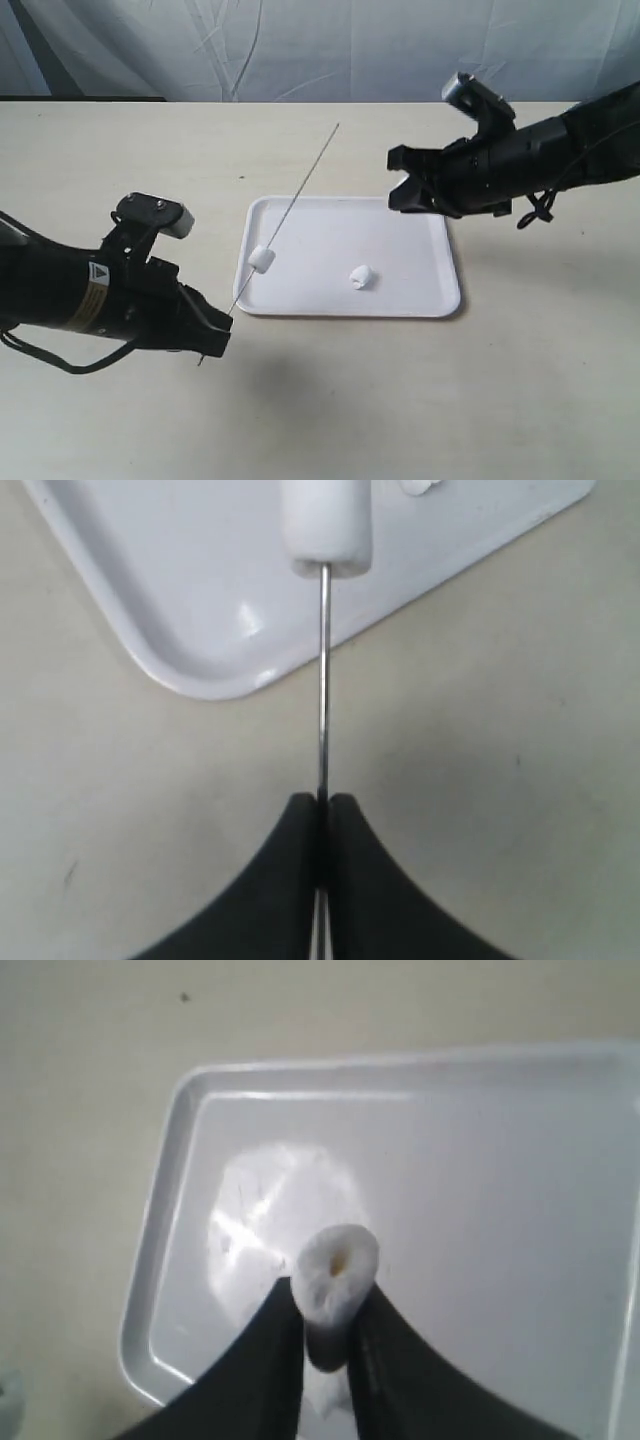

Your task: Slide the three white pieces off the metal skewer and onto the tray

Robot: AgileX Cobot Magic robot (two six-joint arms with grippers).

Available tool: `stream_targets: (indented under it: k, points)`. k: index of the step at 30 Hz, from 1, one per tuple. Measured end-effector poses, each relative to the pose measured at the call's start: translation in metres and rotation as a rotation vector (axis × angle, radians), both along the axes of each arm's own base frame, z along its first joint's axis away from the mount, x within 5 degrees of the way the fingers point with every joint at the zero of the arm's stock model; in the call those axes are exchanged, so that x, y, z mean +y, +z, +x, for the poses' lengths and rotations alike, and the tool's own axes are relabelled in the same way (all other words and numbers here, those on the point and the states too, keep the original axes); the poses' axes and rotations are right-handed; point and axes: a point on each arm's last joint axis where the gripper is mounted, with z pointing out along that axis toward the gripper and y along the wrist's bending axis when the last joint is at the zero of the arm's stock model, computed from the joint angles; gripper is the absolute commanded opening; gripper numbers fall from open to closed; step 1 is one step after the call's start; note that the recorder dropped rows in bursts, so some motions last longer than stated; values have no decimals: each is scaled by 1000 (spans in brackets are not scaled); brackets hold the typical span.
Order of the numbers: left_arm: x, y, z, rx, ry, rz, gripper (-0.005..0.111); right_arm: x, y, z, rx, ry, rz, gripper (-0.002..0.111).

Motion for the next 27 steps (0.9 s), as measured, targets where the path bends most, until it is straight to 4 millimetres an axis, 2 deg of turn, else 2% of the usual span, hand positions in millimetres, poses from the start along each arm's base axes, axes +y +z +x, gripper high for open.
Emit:
stream_targets:
  k: [4, 7, 11, 14, 15, 17, 22, 27]
  points:
    - [-4, 6, 5, -1, 12, -27, 0, 8, -21, -9, 65, 34, -18, 23]
    - [-6, 6, 6, 15, 9, -42, 0, 17, -26, -13, 74, 67, -23, 23]
    - [-8, -4, 10, 56, 11, -33, 0, 24, -25, -16, 69, 96, -3, 23]
    - [-11, -12, 16, 80, 12, -24, 0, 28, -22, -18, 69, 128, 38, 33]
    - [-12, -13, 19, 83, 11, -25, 0, 29, -21, -19, 66, 147, 51, 41]
    - [-18, -13, 29, 78, 5, -35, 0, 34, -18, -22, 63, 186, 99, 45]
    - [-31, 2, 49, 39, -26, -102, 0, 43, -6, -25, 40, 248, 261, 45]
    - [-38, 12, 53, 41, -52, -163, 0, 45, -1, -23, 33, 219, 318, 45]
